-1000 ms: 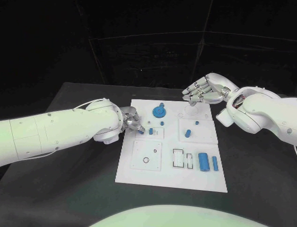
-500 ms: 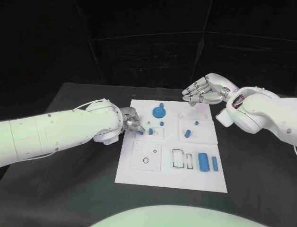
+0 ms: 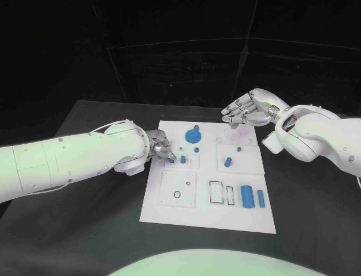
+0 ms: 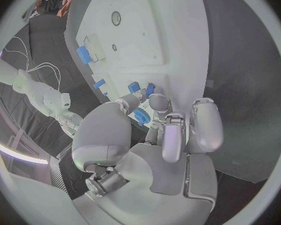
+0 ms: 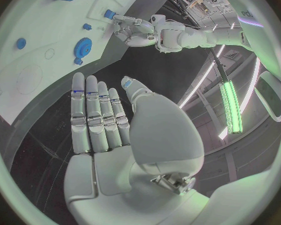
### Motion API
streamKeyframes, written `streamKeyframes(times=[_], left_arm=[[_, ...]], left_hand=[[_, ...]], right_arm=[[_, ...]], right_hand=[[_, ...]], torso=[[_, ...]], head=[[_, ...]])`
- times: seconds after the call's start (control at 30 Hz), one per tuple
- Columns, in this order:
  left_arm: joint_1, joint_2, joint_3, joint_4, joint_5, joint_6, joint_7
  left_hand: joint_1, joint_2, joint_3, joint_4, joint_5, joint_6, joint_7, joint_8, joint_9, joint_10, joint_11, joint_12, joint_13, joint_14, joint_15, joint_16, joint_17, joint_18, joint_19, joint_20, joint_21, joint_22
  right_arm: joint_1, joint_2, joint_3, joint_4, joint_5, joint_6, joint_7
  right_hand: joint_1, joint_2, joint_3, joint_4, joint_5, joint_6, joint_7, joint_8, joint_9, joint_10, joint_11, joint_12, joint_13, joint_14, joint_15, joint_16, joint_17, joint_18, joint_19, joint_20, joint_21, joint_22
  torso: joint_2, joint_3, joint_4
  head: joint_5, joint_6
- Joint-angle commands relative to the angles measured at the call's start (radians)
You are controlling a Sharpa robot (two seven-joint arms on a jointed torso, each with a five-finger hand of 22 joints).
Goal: Assemble the parts on the task board
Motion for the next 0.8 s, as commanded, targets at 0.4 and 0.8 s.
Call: streamKeyframes(times=[0.4,0.8], left_arm=[[-0.006,0.013,-0.005,-0.020,0.011,0.034,-0.021],[-0.006,0.018,-0.005,-0.024,0.012,0.032,-0.021]], left_hand=[[-0.073,-0.011,-0.067,0.046,-0.003,0.019,-0.015,0.014,-0.011,0.005,-0.004,0.002,-0.004,0.100,-0.013,0.003,0.249,-0.011,0.002,-0.015,0.007,0.005],[-0.108,-0.012,-0.139,0.088,-0.004,0.028,-0.015,0.019,-0.020,0.006,-0.004,0.005,-0.004,0.101,-0.014,0.006,0.253,-0.011,0.003,-0.016,0.007,0.007]], right_arm=[[0.002,0.002,0.001,0.003,0.003,0.002,0.005],[0.002,0.002,0.001,0.003,0.003,0.002,0.004]], right_hand=[[0.005,0.001,-0.004,-0.001,-0.006,-0.007,-0.001,0.001,0.001,-0.008,0.002,0.004,0.000,-0.002,0.003,0.001,-0.001,0.003,0.006,-0.001,-0.006,-0.001],[0.004,0.002,-0.004,0.000,-0.007,-0.008,-0.001,0.001,0.001,-0.009,0.002,0.004,0.000,-0.002,0.003,0.001,-0.001,0.003,0.006,-0.001,-0.007,-0.002]], torso=[[0.000,0.0001,0.0001],[0.000,-0.0004,-0.0001]], head=[[-0.002,0.002],[-0.004,0.003]])
